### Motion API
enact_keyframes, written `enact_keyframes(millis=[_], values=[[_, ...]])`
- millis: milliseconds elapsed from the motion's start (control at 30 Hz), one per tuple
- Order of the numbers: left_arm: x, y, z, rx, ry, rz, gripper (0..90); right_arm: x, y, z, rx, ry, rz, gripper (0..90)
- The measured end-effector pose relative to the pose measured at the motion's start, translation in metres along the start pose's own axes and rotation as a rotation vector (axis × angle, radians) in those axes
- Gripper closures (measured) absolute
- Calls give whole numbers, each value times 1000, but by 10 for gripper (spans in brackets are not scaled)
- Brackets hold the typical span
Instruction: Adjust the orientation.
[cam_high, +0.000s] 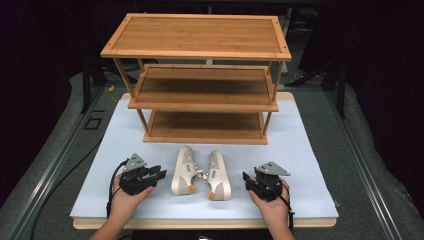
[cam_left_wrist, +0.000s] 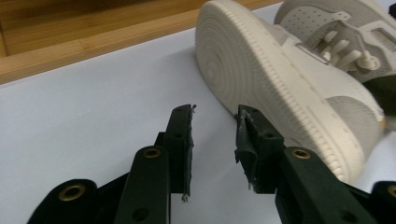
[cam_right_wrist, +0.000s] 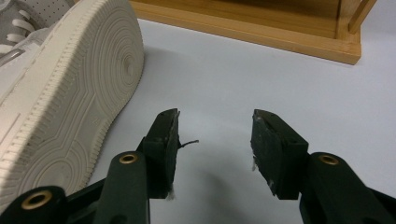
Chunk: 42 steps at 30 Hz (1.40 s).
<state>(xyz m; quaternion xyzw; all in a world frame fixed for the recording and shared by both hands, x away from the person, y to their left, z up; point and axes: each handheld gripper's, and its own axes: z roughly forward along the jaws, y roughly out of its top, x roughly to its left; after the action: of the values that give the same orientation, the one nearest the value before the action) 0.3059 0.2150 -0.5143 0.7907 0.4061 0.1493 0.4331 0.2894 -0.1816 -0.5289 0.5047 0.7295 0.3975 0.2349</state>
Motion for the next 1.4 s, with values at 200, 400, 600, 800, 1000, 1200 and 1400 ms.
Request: enact_keyframes(millis=[200,400,600,800,1000,1200,1400], values=[[-9,4,-1,-5,-27,14,705,-1,0,-1,-3,-2,10,516],[-18,11,1,-3,-37,40,786,-1,0,0,-4,0,10,517],[-24,14,1,1,-61,57,852,0,0,1,-3,0,12,516],[-29,16,2,2,-71,68,889,0,0,0,-3,-12,20,516],[-34,19,-1,-39,-79,80,896,-1,0,1,-4,3,26,517],[-39,19,3,4,-85,116,897,-2,0,1,-7,8,36,516],[-37,18,3,-1,-84,109,897,-3,0,0,-12,9,43,514]])
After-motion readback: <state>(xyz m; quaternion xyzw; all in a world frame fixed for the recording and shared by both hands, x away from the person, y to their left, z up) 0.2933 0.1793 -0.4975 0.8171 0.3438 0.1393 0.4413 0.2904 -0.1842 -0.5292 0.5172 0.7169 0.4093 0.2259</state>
